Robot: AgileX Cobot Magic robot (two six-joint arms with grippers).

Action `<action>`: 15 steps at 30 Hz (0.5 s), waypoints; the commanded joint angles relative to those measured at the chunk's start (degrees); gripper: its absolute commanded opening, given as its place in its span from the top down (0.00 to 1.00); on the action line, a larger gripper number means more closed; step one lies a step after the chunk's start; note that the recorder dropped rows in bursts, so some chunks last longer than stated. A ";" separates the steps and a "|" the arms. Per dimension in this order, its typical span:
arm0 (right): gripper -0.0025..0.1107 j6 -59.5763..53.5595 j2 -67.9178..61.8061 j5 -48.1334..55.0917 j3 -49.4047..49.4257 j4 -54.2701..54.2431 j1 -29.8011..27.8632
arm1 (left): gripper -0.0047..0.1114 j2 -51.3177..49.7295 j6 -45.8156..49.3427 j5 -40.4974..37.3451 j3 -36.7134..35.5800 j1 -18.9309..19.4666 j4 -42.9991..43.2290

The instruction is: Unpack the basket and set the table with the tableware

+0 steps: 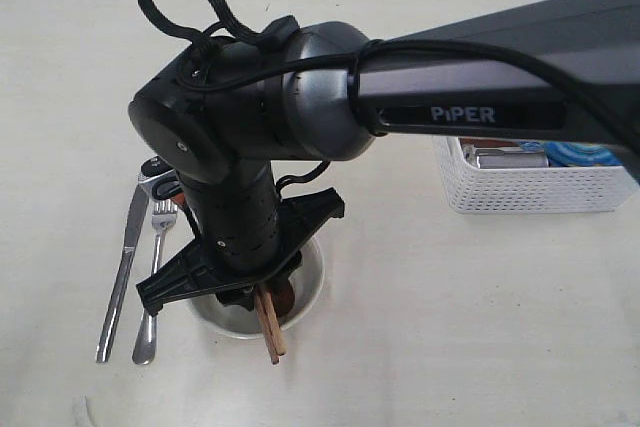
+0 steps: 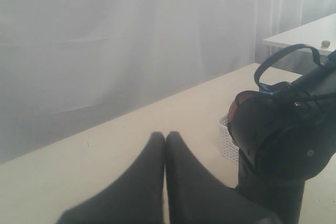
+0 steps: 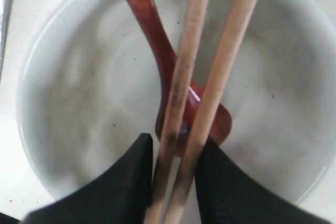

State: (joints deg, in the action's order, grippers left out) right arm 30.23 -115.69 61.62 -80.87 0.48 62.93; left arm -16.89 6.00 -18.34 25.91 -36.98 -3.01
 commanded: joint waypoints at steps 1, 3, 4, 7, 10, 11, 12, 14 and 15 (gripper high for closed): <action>0.75 -0.25 0.22 0.36 -0.31 0.00 -0.02 | 0.96 0.18 -0.22 0.09 -0.21 0.25 -0.22; 0.75 -0.25 0.22 0.36 -0.31 -0.14 -0.02 | 0.96 0.18 -0.22 0.09 -0.21 0.25 -0.22; 0.75 -0.25 0.22 0.48 -0.31 -0.48 -0.02 | 0.96 0.18 -0.22 0.09 -0.21 0.25 -0.22; 0.75 -0.25 0.22 0.83 -0.31 -0.48 -0.02 | 0.96 0.18 -0.22 0.09 -0.21 0.25 -0.22; 0.75 0.09 0.22 0.82 -0.31 -0.48 -0.02 | 0.96 0.18 -0.22 0.09 -0.21 0.25 -0.22; 0.75 0.21 0.22 0.82 -0.31 -0.48 -0.02 | 0.96 0.18 -0.22 0.09 -0.21 0.25 -0.22; 0.75 0.21 0.22 0.82 -0.31 -0.48 -0.02 | 0.96 0.18 -0.22 0.09 -0.21 0.25 -0.22; 0.75 0.21 0.22 0.82 -0.31 -0.48 -0.02 | 0.96 0.18 -0.22 0.09 -0.21 0.25 -0.22; 0.75 0.21 0.22 0.82 -0.31 -0.48 -0.02 | 0.96 0.18 -0.22 0.09 -0.21 0.25 -0.22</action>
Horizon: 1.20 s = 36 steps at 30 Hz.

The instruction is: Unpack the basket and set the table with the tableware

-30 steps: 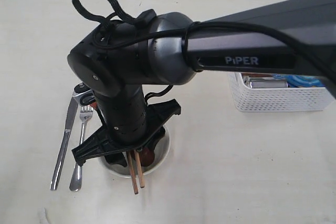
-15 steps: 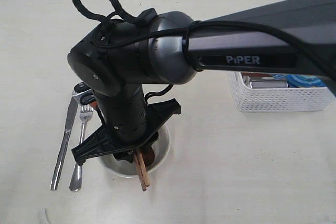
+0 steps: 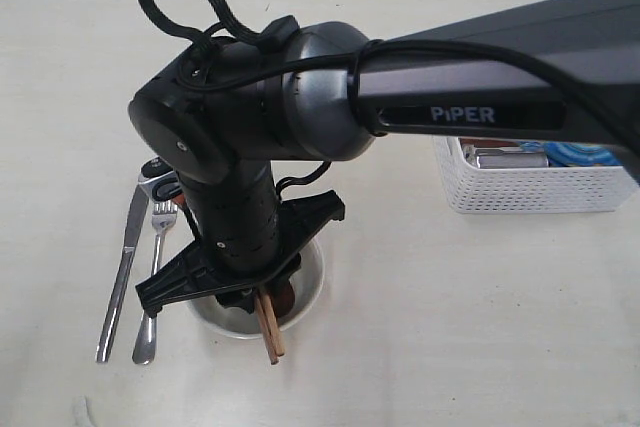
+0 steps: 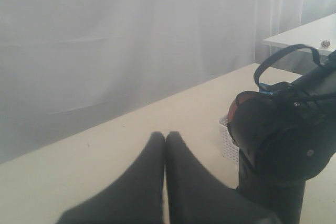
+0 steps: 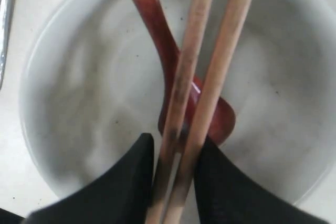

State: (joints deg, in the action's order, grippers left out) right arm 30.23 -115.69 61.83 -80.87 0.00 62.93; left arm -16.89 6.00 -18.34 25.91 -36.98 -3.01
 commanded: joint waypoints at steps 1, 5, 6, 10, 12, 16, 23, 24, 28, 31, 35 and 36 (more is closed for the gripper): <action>0.75 -0.16 0.22 0.60 -0.31 0.00 -0.02 | 0.96 0.18 -0.22 0.09 -0.21 0.25 -0.22; 0.75 -0.30 0.22 0.60 -0.31 0.00 -0.02 | 0.96 0.18 -0.22 0.09 -0.21 0.25 -0.22; 0.75 -0.30 0.22 0.60 -0.31 0.00 -0.02 | 0.96 0.18 -0.22 0.09 -0.21 0.25 -0.22; 0.75 -0.30 0.22 0.60 -0.31 0.00 -0.02 | 0.96 0.18 -0.22 0.09 -0.21 0.25 -0.22; 0.77 -0.30 0.22 0.60 -0.31 0.00 -0.02 | 0.96 0.18 -0.22 0.09 -0.21 0.25 -0.22; 0.91 -0.30 0.22 0.60 -0.31 0.00 -0.02 | 0.96 0.18 -0.22 0.09 -0.21 0.25 -0.22; 0.98 -0.90 0.22 2.27 -0.31 0.00 -0.02 | 0.96 0.18 -0.22 0.09 -0.21 0.25 -0.22; 0.98 -0.90 0.22 2.66 -0.31 0.00 -0.02 | 0.96 0.18 -0.22 0.09 -0.21 0.25 -0.22; 0.98 -0.36 0.22 2.64 -0.31 -0.62 -0.02 | 0.96 0.18 -0.22 0.09 -0.21 0.25 -0.22; 0.98 4.72 0.22 2.76 -0.31 -0.78 -0.02 | 0.96 0.18 -0.22 0.09 -0.21 0.25 -0.22; 0.98 9.99 0.22 1.60 -0.31 -1.85 -0.02 | 0.96 0.18 -0.22 0.09 -0.21 0.25 -0.22; 0.98 9.99 0.22 1.44 -0.31 -2.37 -0.02 | 0.96 0.18 -0.22 0.09 -0.21 0.25 -0.22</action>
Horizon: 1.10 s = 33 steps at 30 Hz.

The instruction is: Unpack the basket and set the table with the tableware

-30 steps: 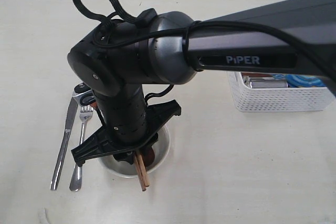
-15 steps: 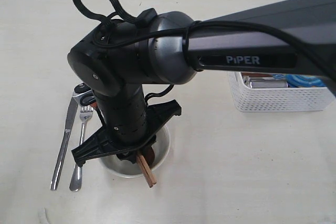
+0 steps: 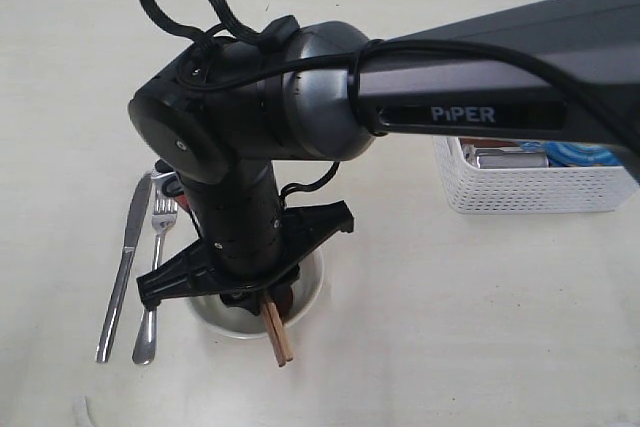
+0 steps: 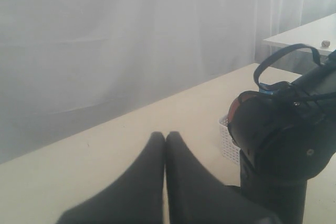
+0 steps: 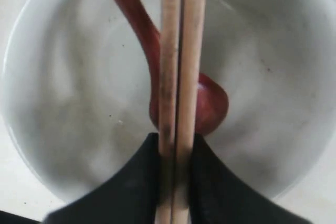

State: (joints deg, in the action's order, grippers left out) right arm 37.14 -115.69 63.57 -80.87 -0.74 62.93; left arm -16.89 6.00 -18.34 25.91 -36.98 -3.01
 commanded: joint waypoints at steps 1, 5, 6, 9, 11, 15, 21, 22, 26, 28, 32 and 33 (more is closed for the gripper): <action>0.98 3.08 0.22 -0.29 -0.31 -2.59 -0.02 | 0.96 0.18 -0.22 0.09 -0.21 0.25 -0.22; 0.98 5.15 0.48 0.32 -0.31 -2.78 -0.02 | 0.96 0.18 -0.26 0.09 -0.21 0.25 -0.36; 0.98 5.15 0.72 0.32 -0.31 -2.78 -0.02 | 0.96 0.18 -0.26 0.09 -0.21 0.25 -0.36; 0.98 7.21 1.53 -0.10 -0.31 -2.33 -0.02 | 0.96 0.18 -0.26 0.09 -0.21 0.25 -0.36; 0.98 8.34 1.93 -0.31 -0.31 -2.15 -0.02 | 0.96 0.18 -0.26 0.09 -0.21 0.25 -0.36; 0.98 9.67 2.05 -0.56 -0.31 -2.15 -0.02 | 0.96 0.18 -0.26 0.09 -0.21 0.25 -0.36; 0.98 8.70 1.95 -0.76 -0.31 -2.15 -0.02 | 0.96 0.18 -0.26 0.09 -0.21 0.25 -0.36; 0.98 8.72 1.95 -1.42 -0.31 -2.15 -0.02 | 0.96 0.18 -0.26 0.09 -0.21 0.25 -0.36; 0.98 8.72 1.82 -2.03 -0.31 -2.15 -0.02 | 0.96 0.18 -0.26 0.09 -0.21 0.25 -0.36; 0.98 8.72 1.71 -1.84 -0.31 -2.15 -0.02 | 0.96 0.18 -0.26 0.09 -0.21 0.25 -0.36; 0.98 8.45 1.61 -1.84 -0.31 -2.43 -0.02 | 0.96 0.18 -0.26 0.09 -0.21 0.25 -0.36; 0.98 8.45 1.61 -1.84 -0.31 -2.43 -0.02 | 0.96 0.18 -0.26 0.09 -0.21 0.25 -0.36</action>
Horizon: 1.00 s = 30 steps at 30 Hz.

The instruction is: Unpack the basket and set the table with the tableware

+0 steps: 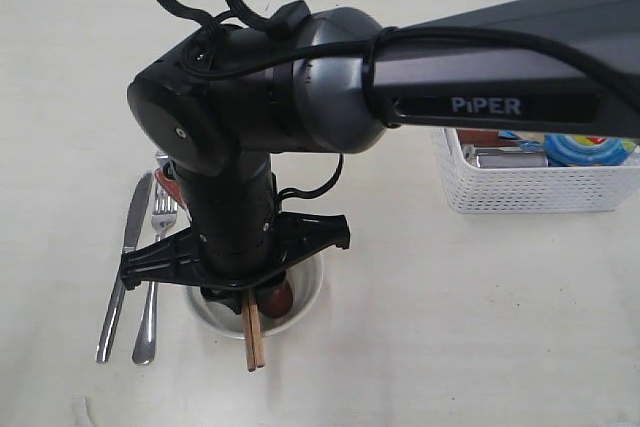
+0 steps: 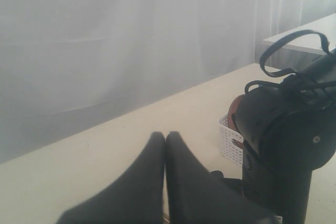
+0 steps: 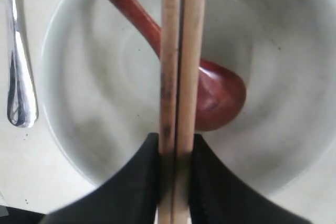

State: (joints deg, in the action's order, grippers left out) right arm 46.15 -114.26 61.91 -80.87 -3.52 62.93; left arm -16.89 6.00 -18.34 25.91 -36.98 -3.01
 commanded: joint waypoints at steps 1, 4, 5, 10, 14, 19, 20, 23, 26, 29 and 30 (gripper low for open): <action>0.98 -0.56 0.18 -0.19 -0.31 0.35 -0.02 | 0.96 0.18 -0.26 0.09 -0.21 0.25 -0.36; 0.97 -0.56 0.18 -0.19 -0.31 0.34 -0.02 | 0.96 0.18 -0.26 0.09 -0.21 0.25 -0.36; 0.93 -0.56 0.18 -0.19 -0.31 0.34 -0.02 | 0.96 0.18 -0.26 0.09 -0.21 0.25 -0.36; 0.64 -0.56 0.18 -0.07 -0.31 0.34 -0.02 | 0.96 0.18 -0.26 0.09 -0.21 0.25 -0.36; 0.54 -0.69 0.18 0.06 -0.31 0.34 -0.02 | 0.96 0.18 -0.26 0.09 -0.21 0.25 -0.36; 0.54 -3.22 1.70 0.75 -0.41 0.96 -0.14 | 0.96 0.18 -0.26 0.09 -0.21 0.25 -0.36; 0.54 -3.67 2.24 0.91 -0.41 1.31 -0.23 | 0.96 0.18 -0.26 0.09 -0.21 0.25 -0.36; 0.54 -5.49 6.54 1.92 -0.41 3.52 -1.55 | 0.96 0.18 -0.26 -0.16 -0.21 0.25 -0.35; 0.54 -8.72 12.35 1.56 -0.41 4.21 -3.60 | 0.96 0.18 -0.26 -0.37 -0.21 0.25 -0.24; 0.54 -13.51 19.41 0.98 -0.41 4.52 -6.56 | 0.96 0.18 -0.26 -0.60 -0.21 0.25 -0.24; 0.54 -14.68 21.68 0.98 -0.41 5.27 -7.36 | 0.96 0.18 -0.26 -0.60 -0.21 0.25 -0.24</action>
State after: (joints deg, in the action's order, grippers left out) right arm 34.60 -96.97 62.94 -80.87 0.00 57.17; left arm -16.89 6.00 -18.58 25.91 -36.98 -3.01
